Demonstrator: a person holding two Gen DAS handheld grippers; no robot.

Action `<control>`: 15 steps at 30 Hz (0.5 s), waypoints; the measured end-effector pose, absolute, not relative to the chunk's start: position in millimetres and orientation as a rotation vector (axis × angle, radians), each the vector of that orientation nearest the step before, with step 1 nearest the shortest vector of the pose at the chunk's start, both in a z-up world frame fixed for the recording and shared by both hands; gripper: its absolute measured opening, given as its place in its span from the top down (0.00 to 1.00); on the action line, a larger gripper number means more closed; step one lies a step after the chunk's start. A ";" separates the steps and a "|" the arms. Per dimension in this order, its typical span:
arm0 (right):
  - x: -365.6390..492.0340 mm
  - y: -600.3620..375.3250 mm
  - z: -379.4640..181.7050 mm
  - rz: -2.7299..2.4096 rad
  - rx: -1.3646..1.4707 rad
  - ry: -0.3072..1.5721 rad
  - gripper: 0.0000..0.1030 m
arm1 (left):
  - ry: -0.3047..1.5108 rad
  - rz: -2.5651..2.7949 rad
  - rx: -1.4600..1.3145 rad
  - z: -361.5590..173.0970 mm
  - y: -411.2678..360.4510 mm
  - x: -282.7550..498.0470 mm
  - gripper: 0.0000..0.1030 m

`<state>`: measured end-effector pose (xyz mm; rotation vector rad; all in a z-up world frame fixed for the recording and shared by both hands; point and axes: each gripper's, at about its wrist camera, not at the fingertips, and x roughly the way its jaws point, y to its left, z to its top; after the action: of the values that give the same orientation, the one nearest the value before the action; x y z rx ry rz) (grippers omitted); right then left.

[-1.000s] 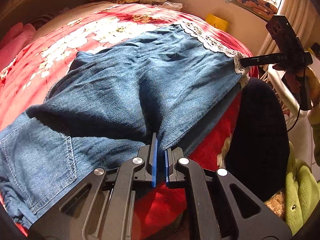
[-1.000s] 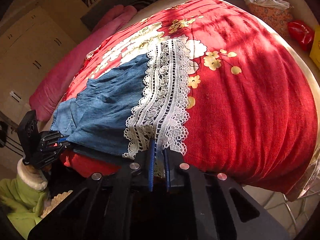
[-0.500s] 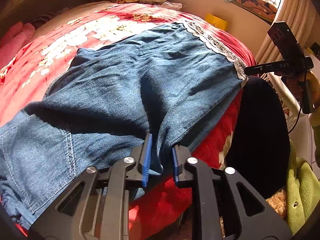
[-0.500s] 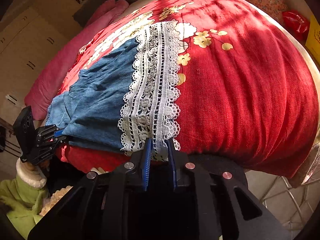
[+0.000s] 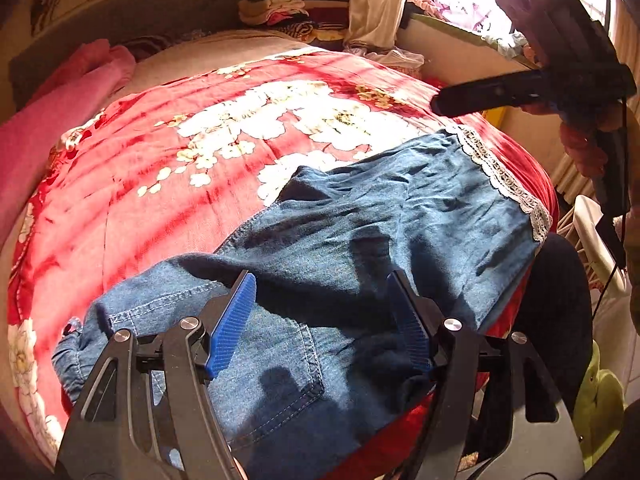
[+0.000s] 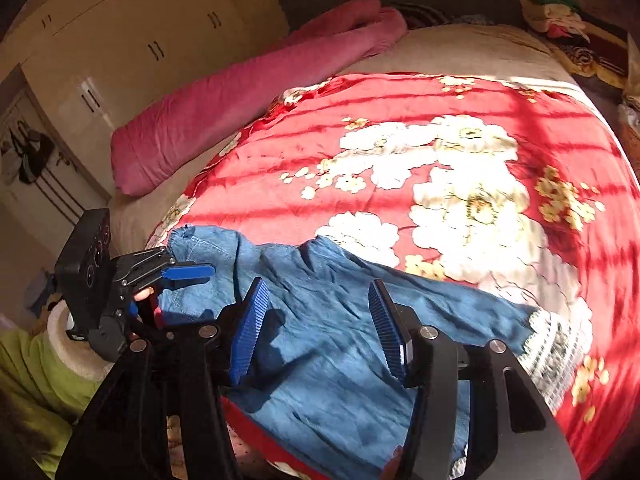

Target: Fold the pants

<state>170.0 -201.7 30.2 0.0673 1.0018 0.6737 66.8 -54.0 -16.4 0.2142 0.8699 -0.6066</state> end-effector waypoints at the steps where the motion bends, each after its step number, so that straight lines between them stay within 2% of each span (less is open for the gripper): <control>1: 183.3 -188.0 25.2 0.689 0.055 1.032 0.49 | 0.886 -0.610 0.216 -21.6 -54.6 68.0 0.45; 3: 206.6 -167.9 14.0 0.689 0.014 1.082 0.47 | 0.920 -0.637 0.218 -33.6 -57.9 66.7 0.62; 6: 231.0 -149.3 -8.0 0.669 -0.036 1.165 0.47 | 0.966 -0.646 0.226 -52.8 -61.5 63.5 0.76; 9: 246.7 -139.1 -37.4 0.638 -0.059 1.284 0.47 | 0.972 -0.640 0.246 -64.0 -62.3 61.5 0.76; 10: 248.6 -138.6 -44.1 0.630 -0.049 1.302 0.59 | 0.974 -0.643 0.234 -64.6 -61.0 62.7 0.76; 11: 249.3 -138.3 -48.7 0.637 -0.033 1.314 0.75 | 0.976 -0.648 0.228 -64.5 -60.2 63.9 0.76; 12: 248.6 -138.7 -48.3 0.642 -0.021 1.301 0.96 | 0.975 -0.648 0.225 -64.0 -59.9 65.5 0.76; 15: 248.8 -144.9 -29.6 0.611 0.015 1.174 0.97 | 0.967 -0.643 0.222 -62.3 -58.7 71.3 0.77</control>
<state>248.8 -144.9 -29.6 0.0150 1.1736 0.6111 71.3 -58.7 -62.3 0.2224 0.9665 -0.6426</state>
